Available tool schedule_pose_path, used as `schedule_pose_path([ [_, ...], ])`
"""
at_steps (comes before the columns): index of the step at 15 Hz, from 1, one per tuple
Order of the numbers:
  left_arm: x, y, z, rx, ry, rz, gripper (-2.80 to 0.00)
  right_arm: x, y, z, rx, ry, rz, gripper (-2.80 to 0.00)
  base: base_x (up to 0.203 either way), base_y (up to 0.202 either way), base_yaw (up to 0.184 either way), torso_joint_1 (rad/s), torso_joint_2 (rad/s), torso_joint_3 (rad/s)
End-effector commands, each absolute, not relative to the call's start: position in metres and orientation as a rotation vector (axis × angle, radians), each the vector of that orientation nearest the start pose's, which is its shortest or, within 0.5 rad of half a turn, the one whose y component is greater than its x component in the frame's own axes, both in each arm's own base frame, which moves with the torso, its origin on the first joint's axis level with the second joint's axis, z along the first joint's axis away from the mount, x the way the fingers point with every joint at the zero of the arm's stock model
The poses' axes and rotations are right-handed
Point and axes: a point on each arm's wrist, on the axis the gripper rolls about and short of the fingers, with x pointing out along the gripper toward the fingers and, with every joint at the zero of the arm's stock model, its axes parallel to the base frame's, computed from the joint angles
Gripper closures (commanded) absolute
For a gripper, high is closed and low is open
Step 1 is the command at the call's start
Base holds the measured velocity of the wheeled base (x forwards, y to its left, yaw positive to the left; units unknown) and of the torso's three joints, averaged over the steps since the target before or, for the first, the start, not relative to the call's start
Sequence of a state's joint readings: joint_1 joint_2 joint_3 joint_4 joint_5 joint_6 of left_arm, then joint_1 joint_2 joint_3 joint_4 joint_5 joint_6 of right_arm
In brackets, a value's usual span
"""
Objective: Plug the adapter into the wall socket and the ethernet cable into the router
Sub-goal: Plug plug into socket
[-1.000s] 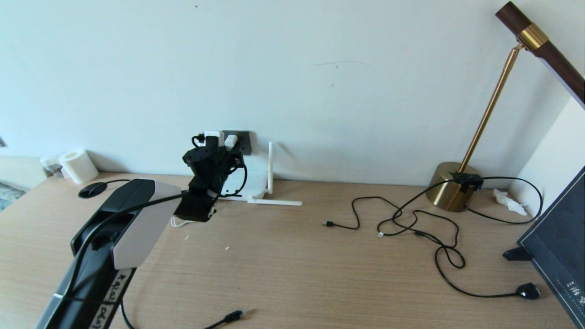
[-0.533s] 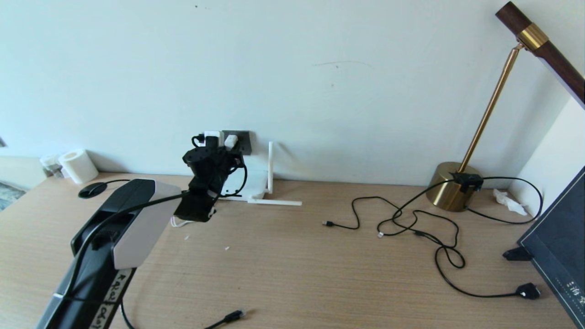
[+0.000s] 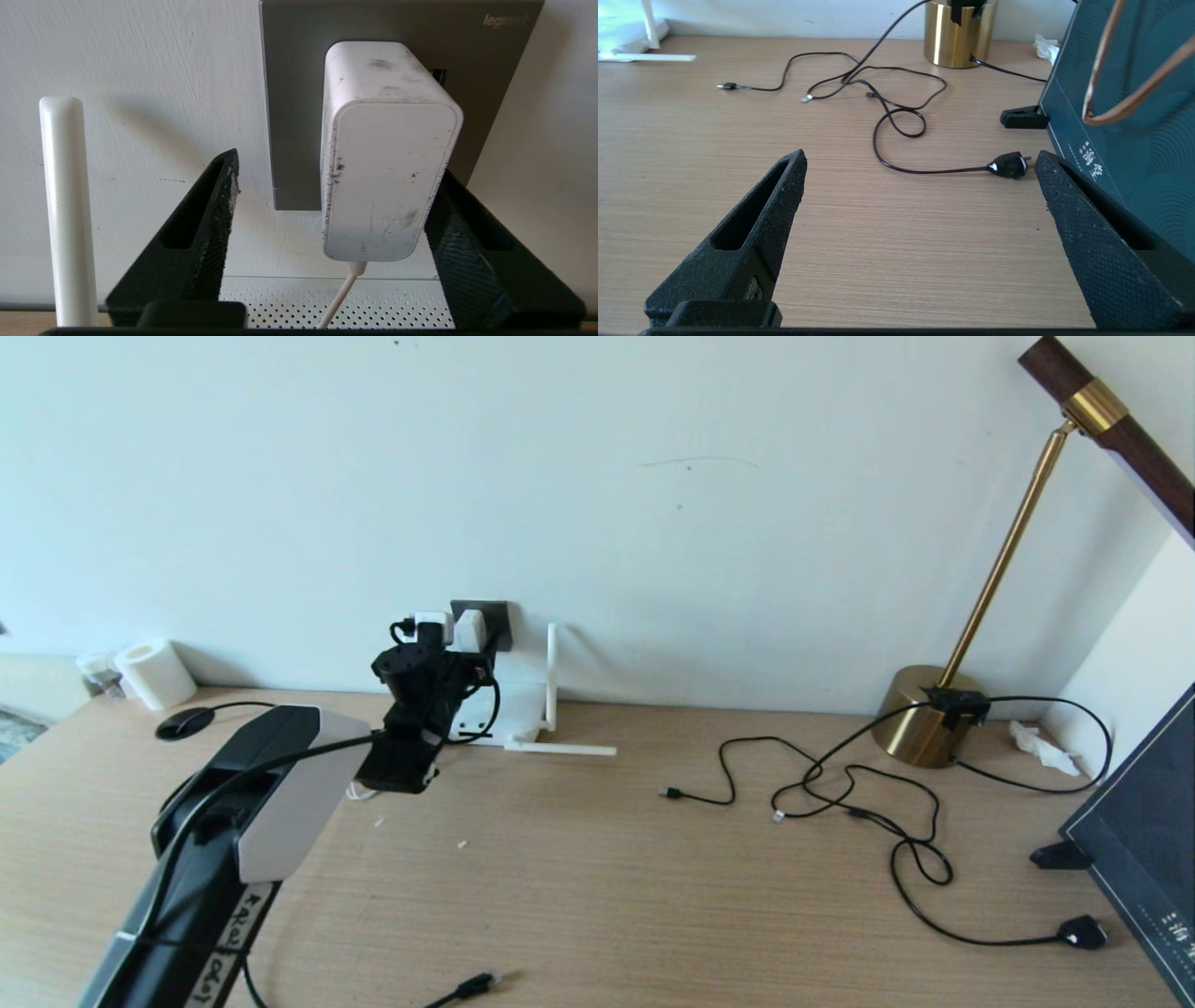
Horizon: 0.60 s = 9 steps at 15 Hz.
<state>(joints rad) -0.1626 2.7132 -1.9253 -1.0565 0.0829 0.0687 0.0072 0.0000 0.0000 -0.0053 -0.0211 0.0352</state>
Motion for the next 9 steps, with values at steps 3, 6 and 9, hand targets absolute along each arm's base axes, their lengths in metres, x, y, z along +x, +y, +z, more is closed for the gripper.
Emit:
schedule_pose_path([
  [3,0.538,-0.089,0.087,0.031,-0.304,-0.074,-2.8,-0.023,-0.001,0.076,0.035,-0.005,-0.014,-2.8,0.0,0.0,0.0,0.0,0.0,0.0],
  [6,0.53,-0.092,0.091,0.03,-0.302,-0.085,-2.8,-0.023,-0.001,0.076,0.035,-0.005,-0.014,-2.8,0.0,0.0,0.0,0.0,0.0,0.0],
  [9,0.515,-0.098,0.095,0.027,-0.296,-0.11,-2.8,-0.023,-0.001,0.076,0.035,-0.005,-0.014,-2.8,0.0,0.0,0.0,0.0,0.0,0.0],
])
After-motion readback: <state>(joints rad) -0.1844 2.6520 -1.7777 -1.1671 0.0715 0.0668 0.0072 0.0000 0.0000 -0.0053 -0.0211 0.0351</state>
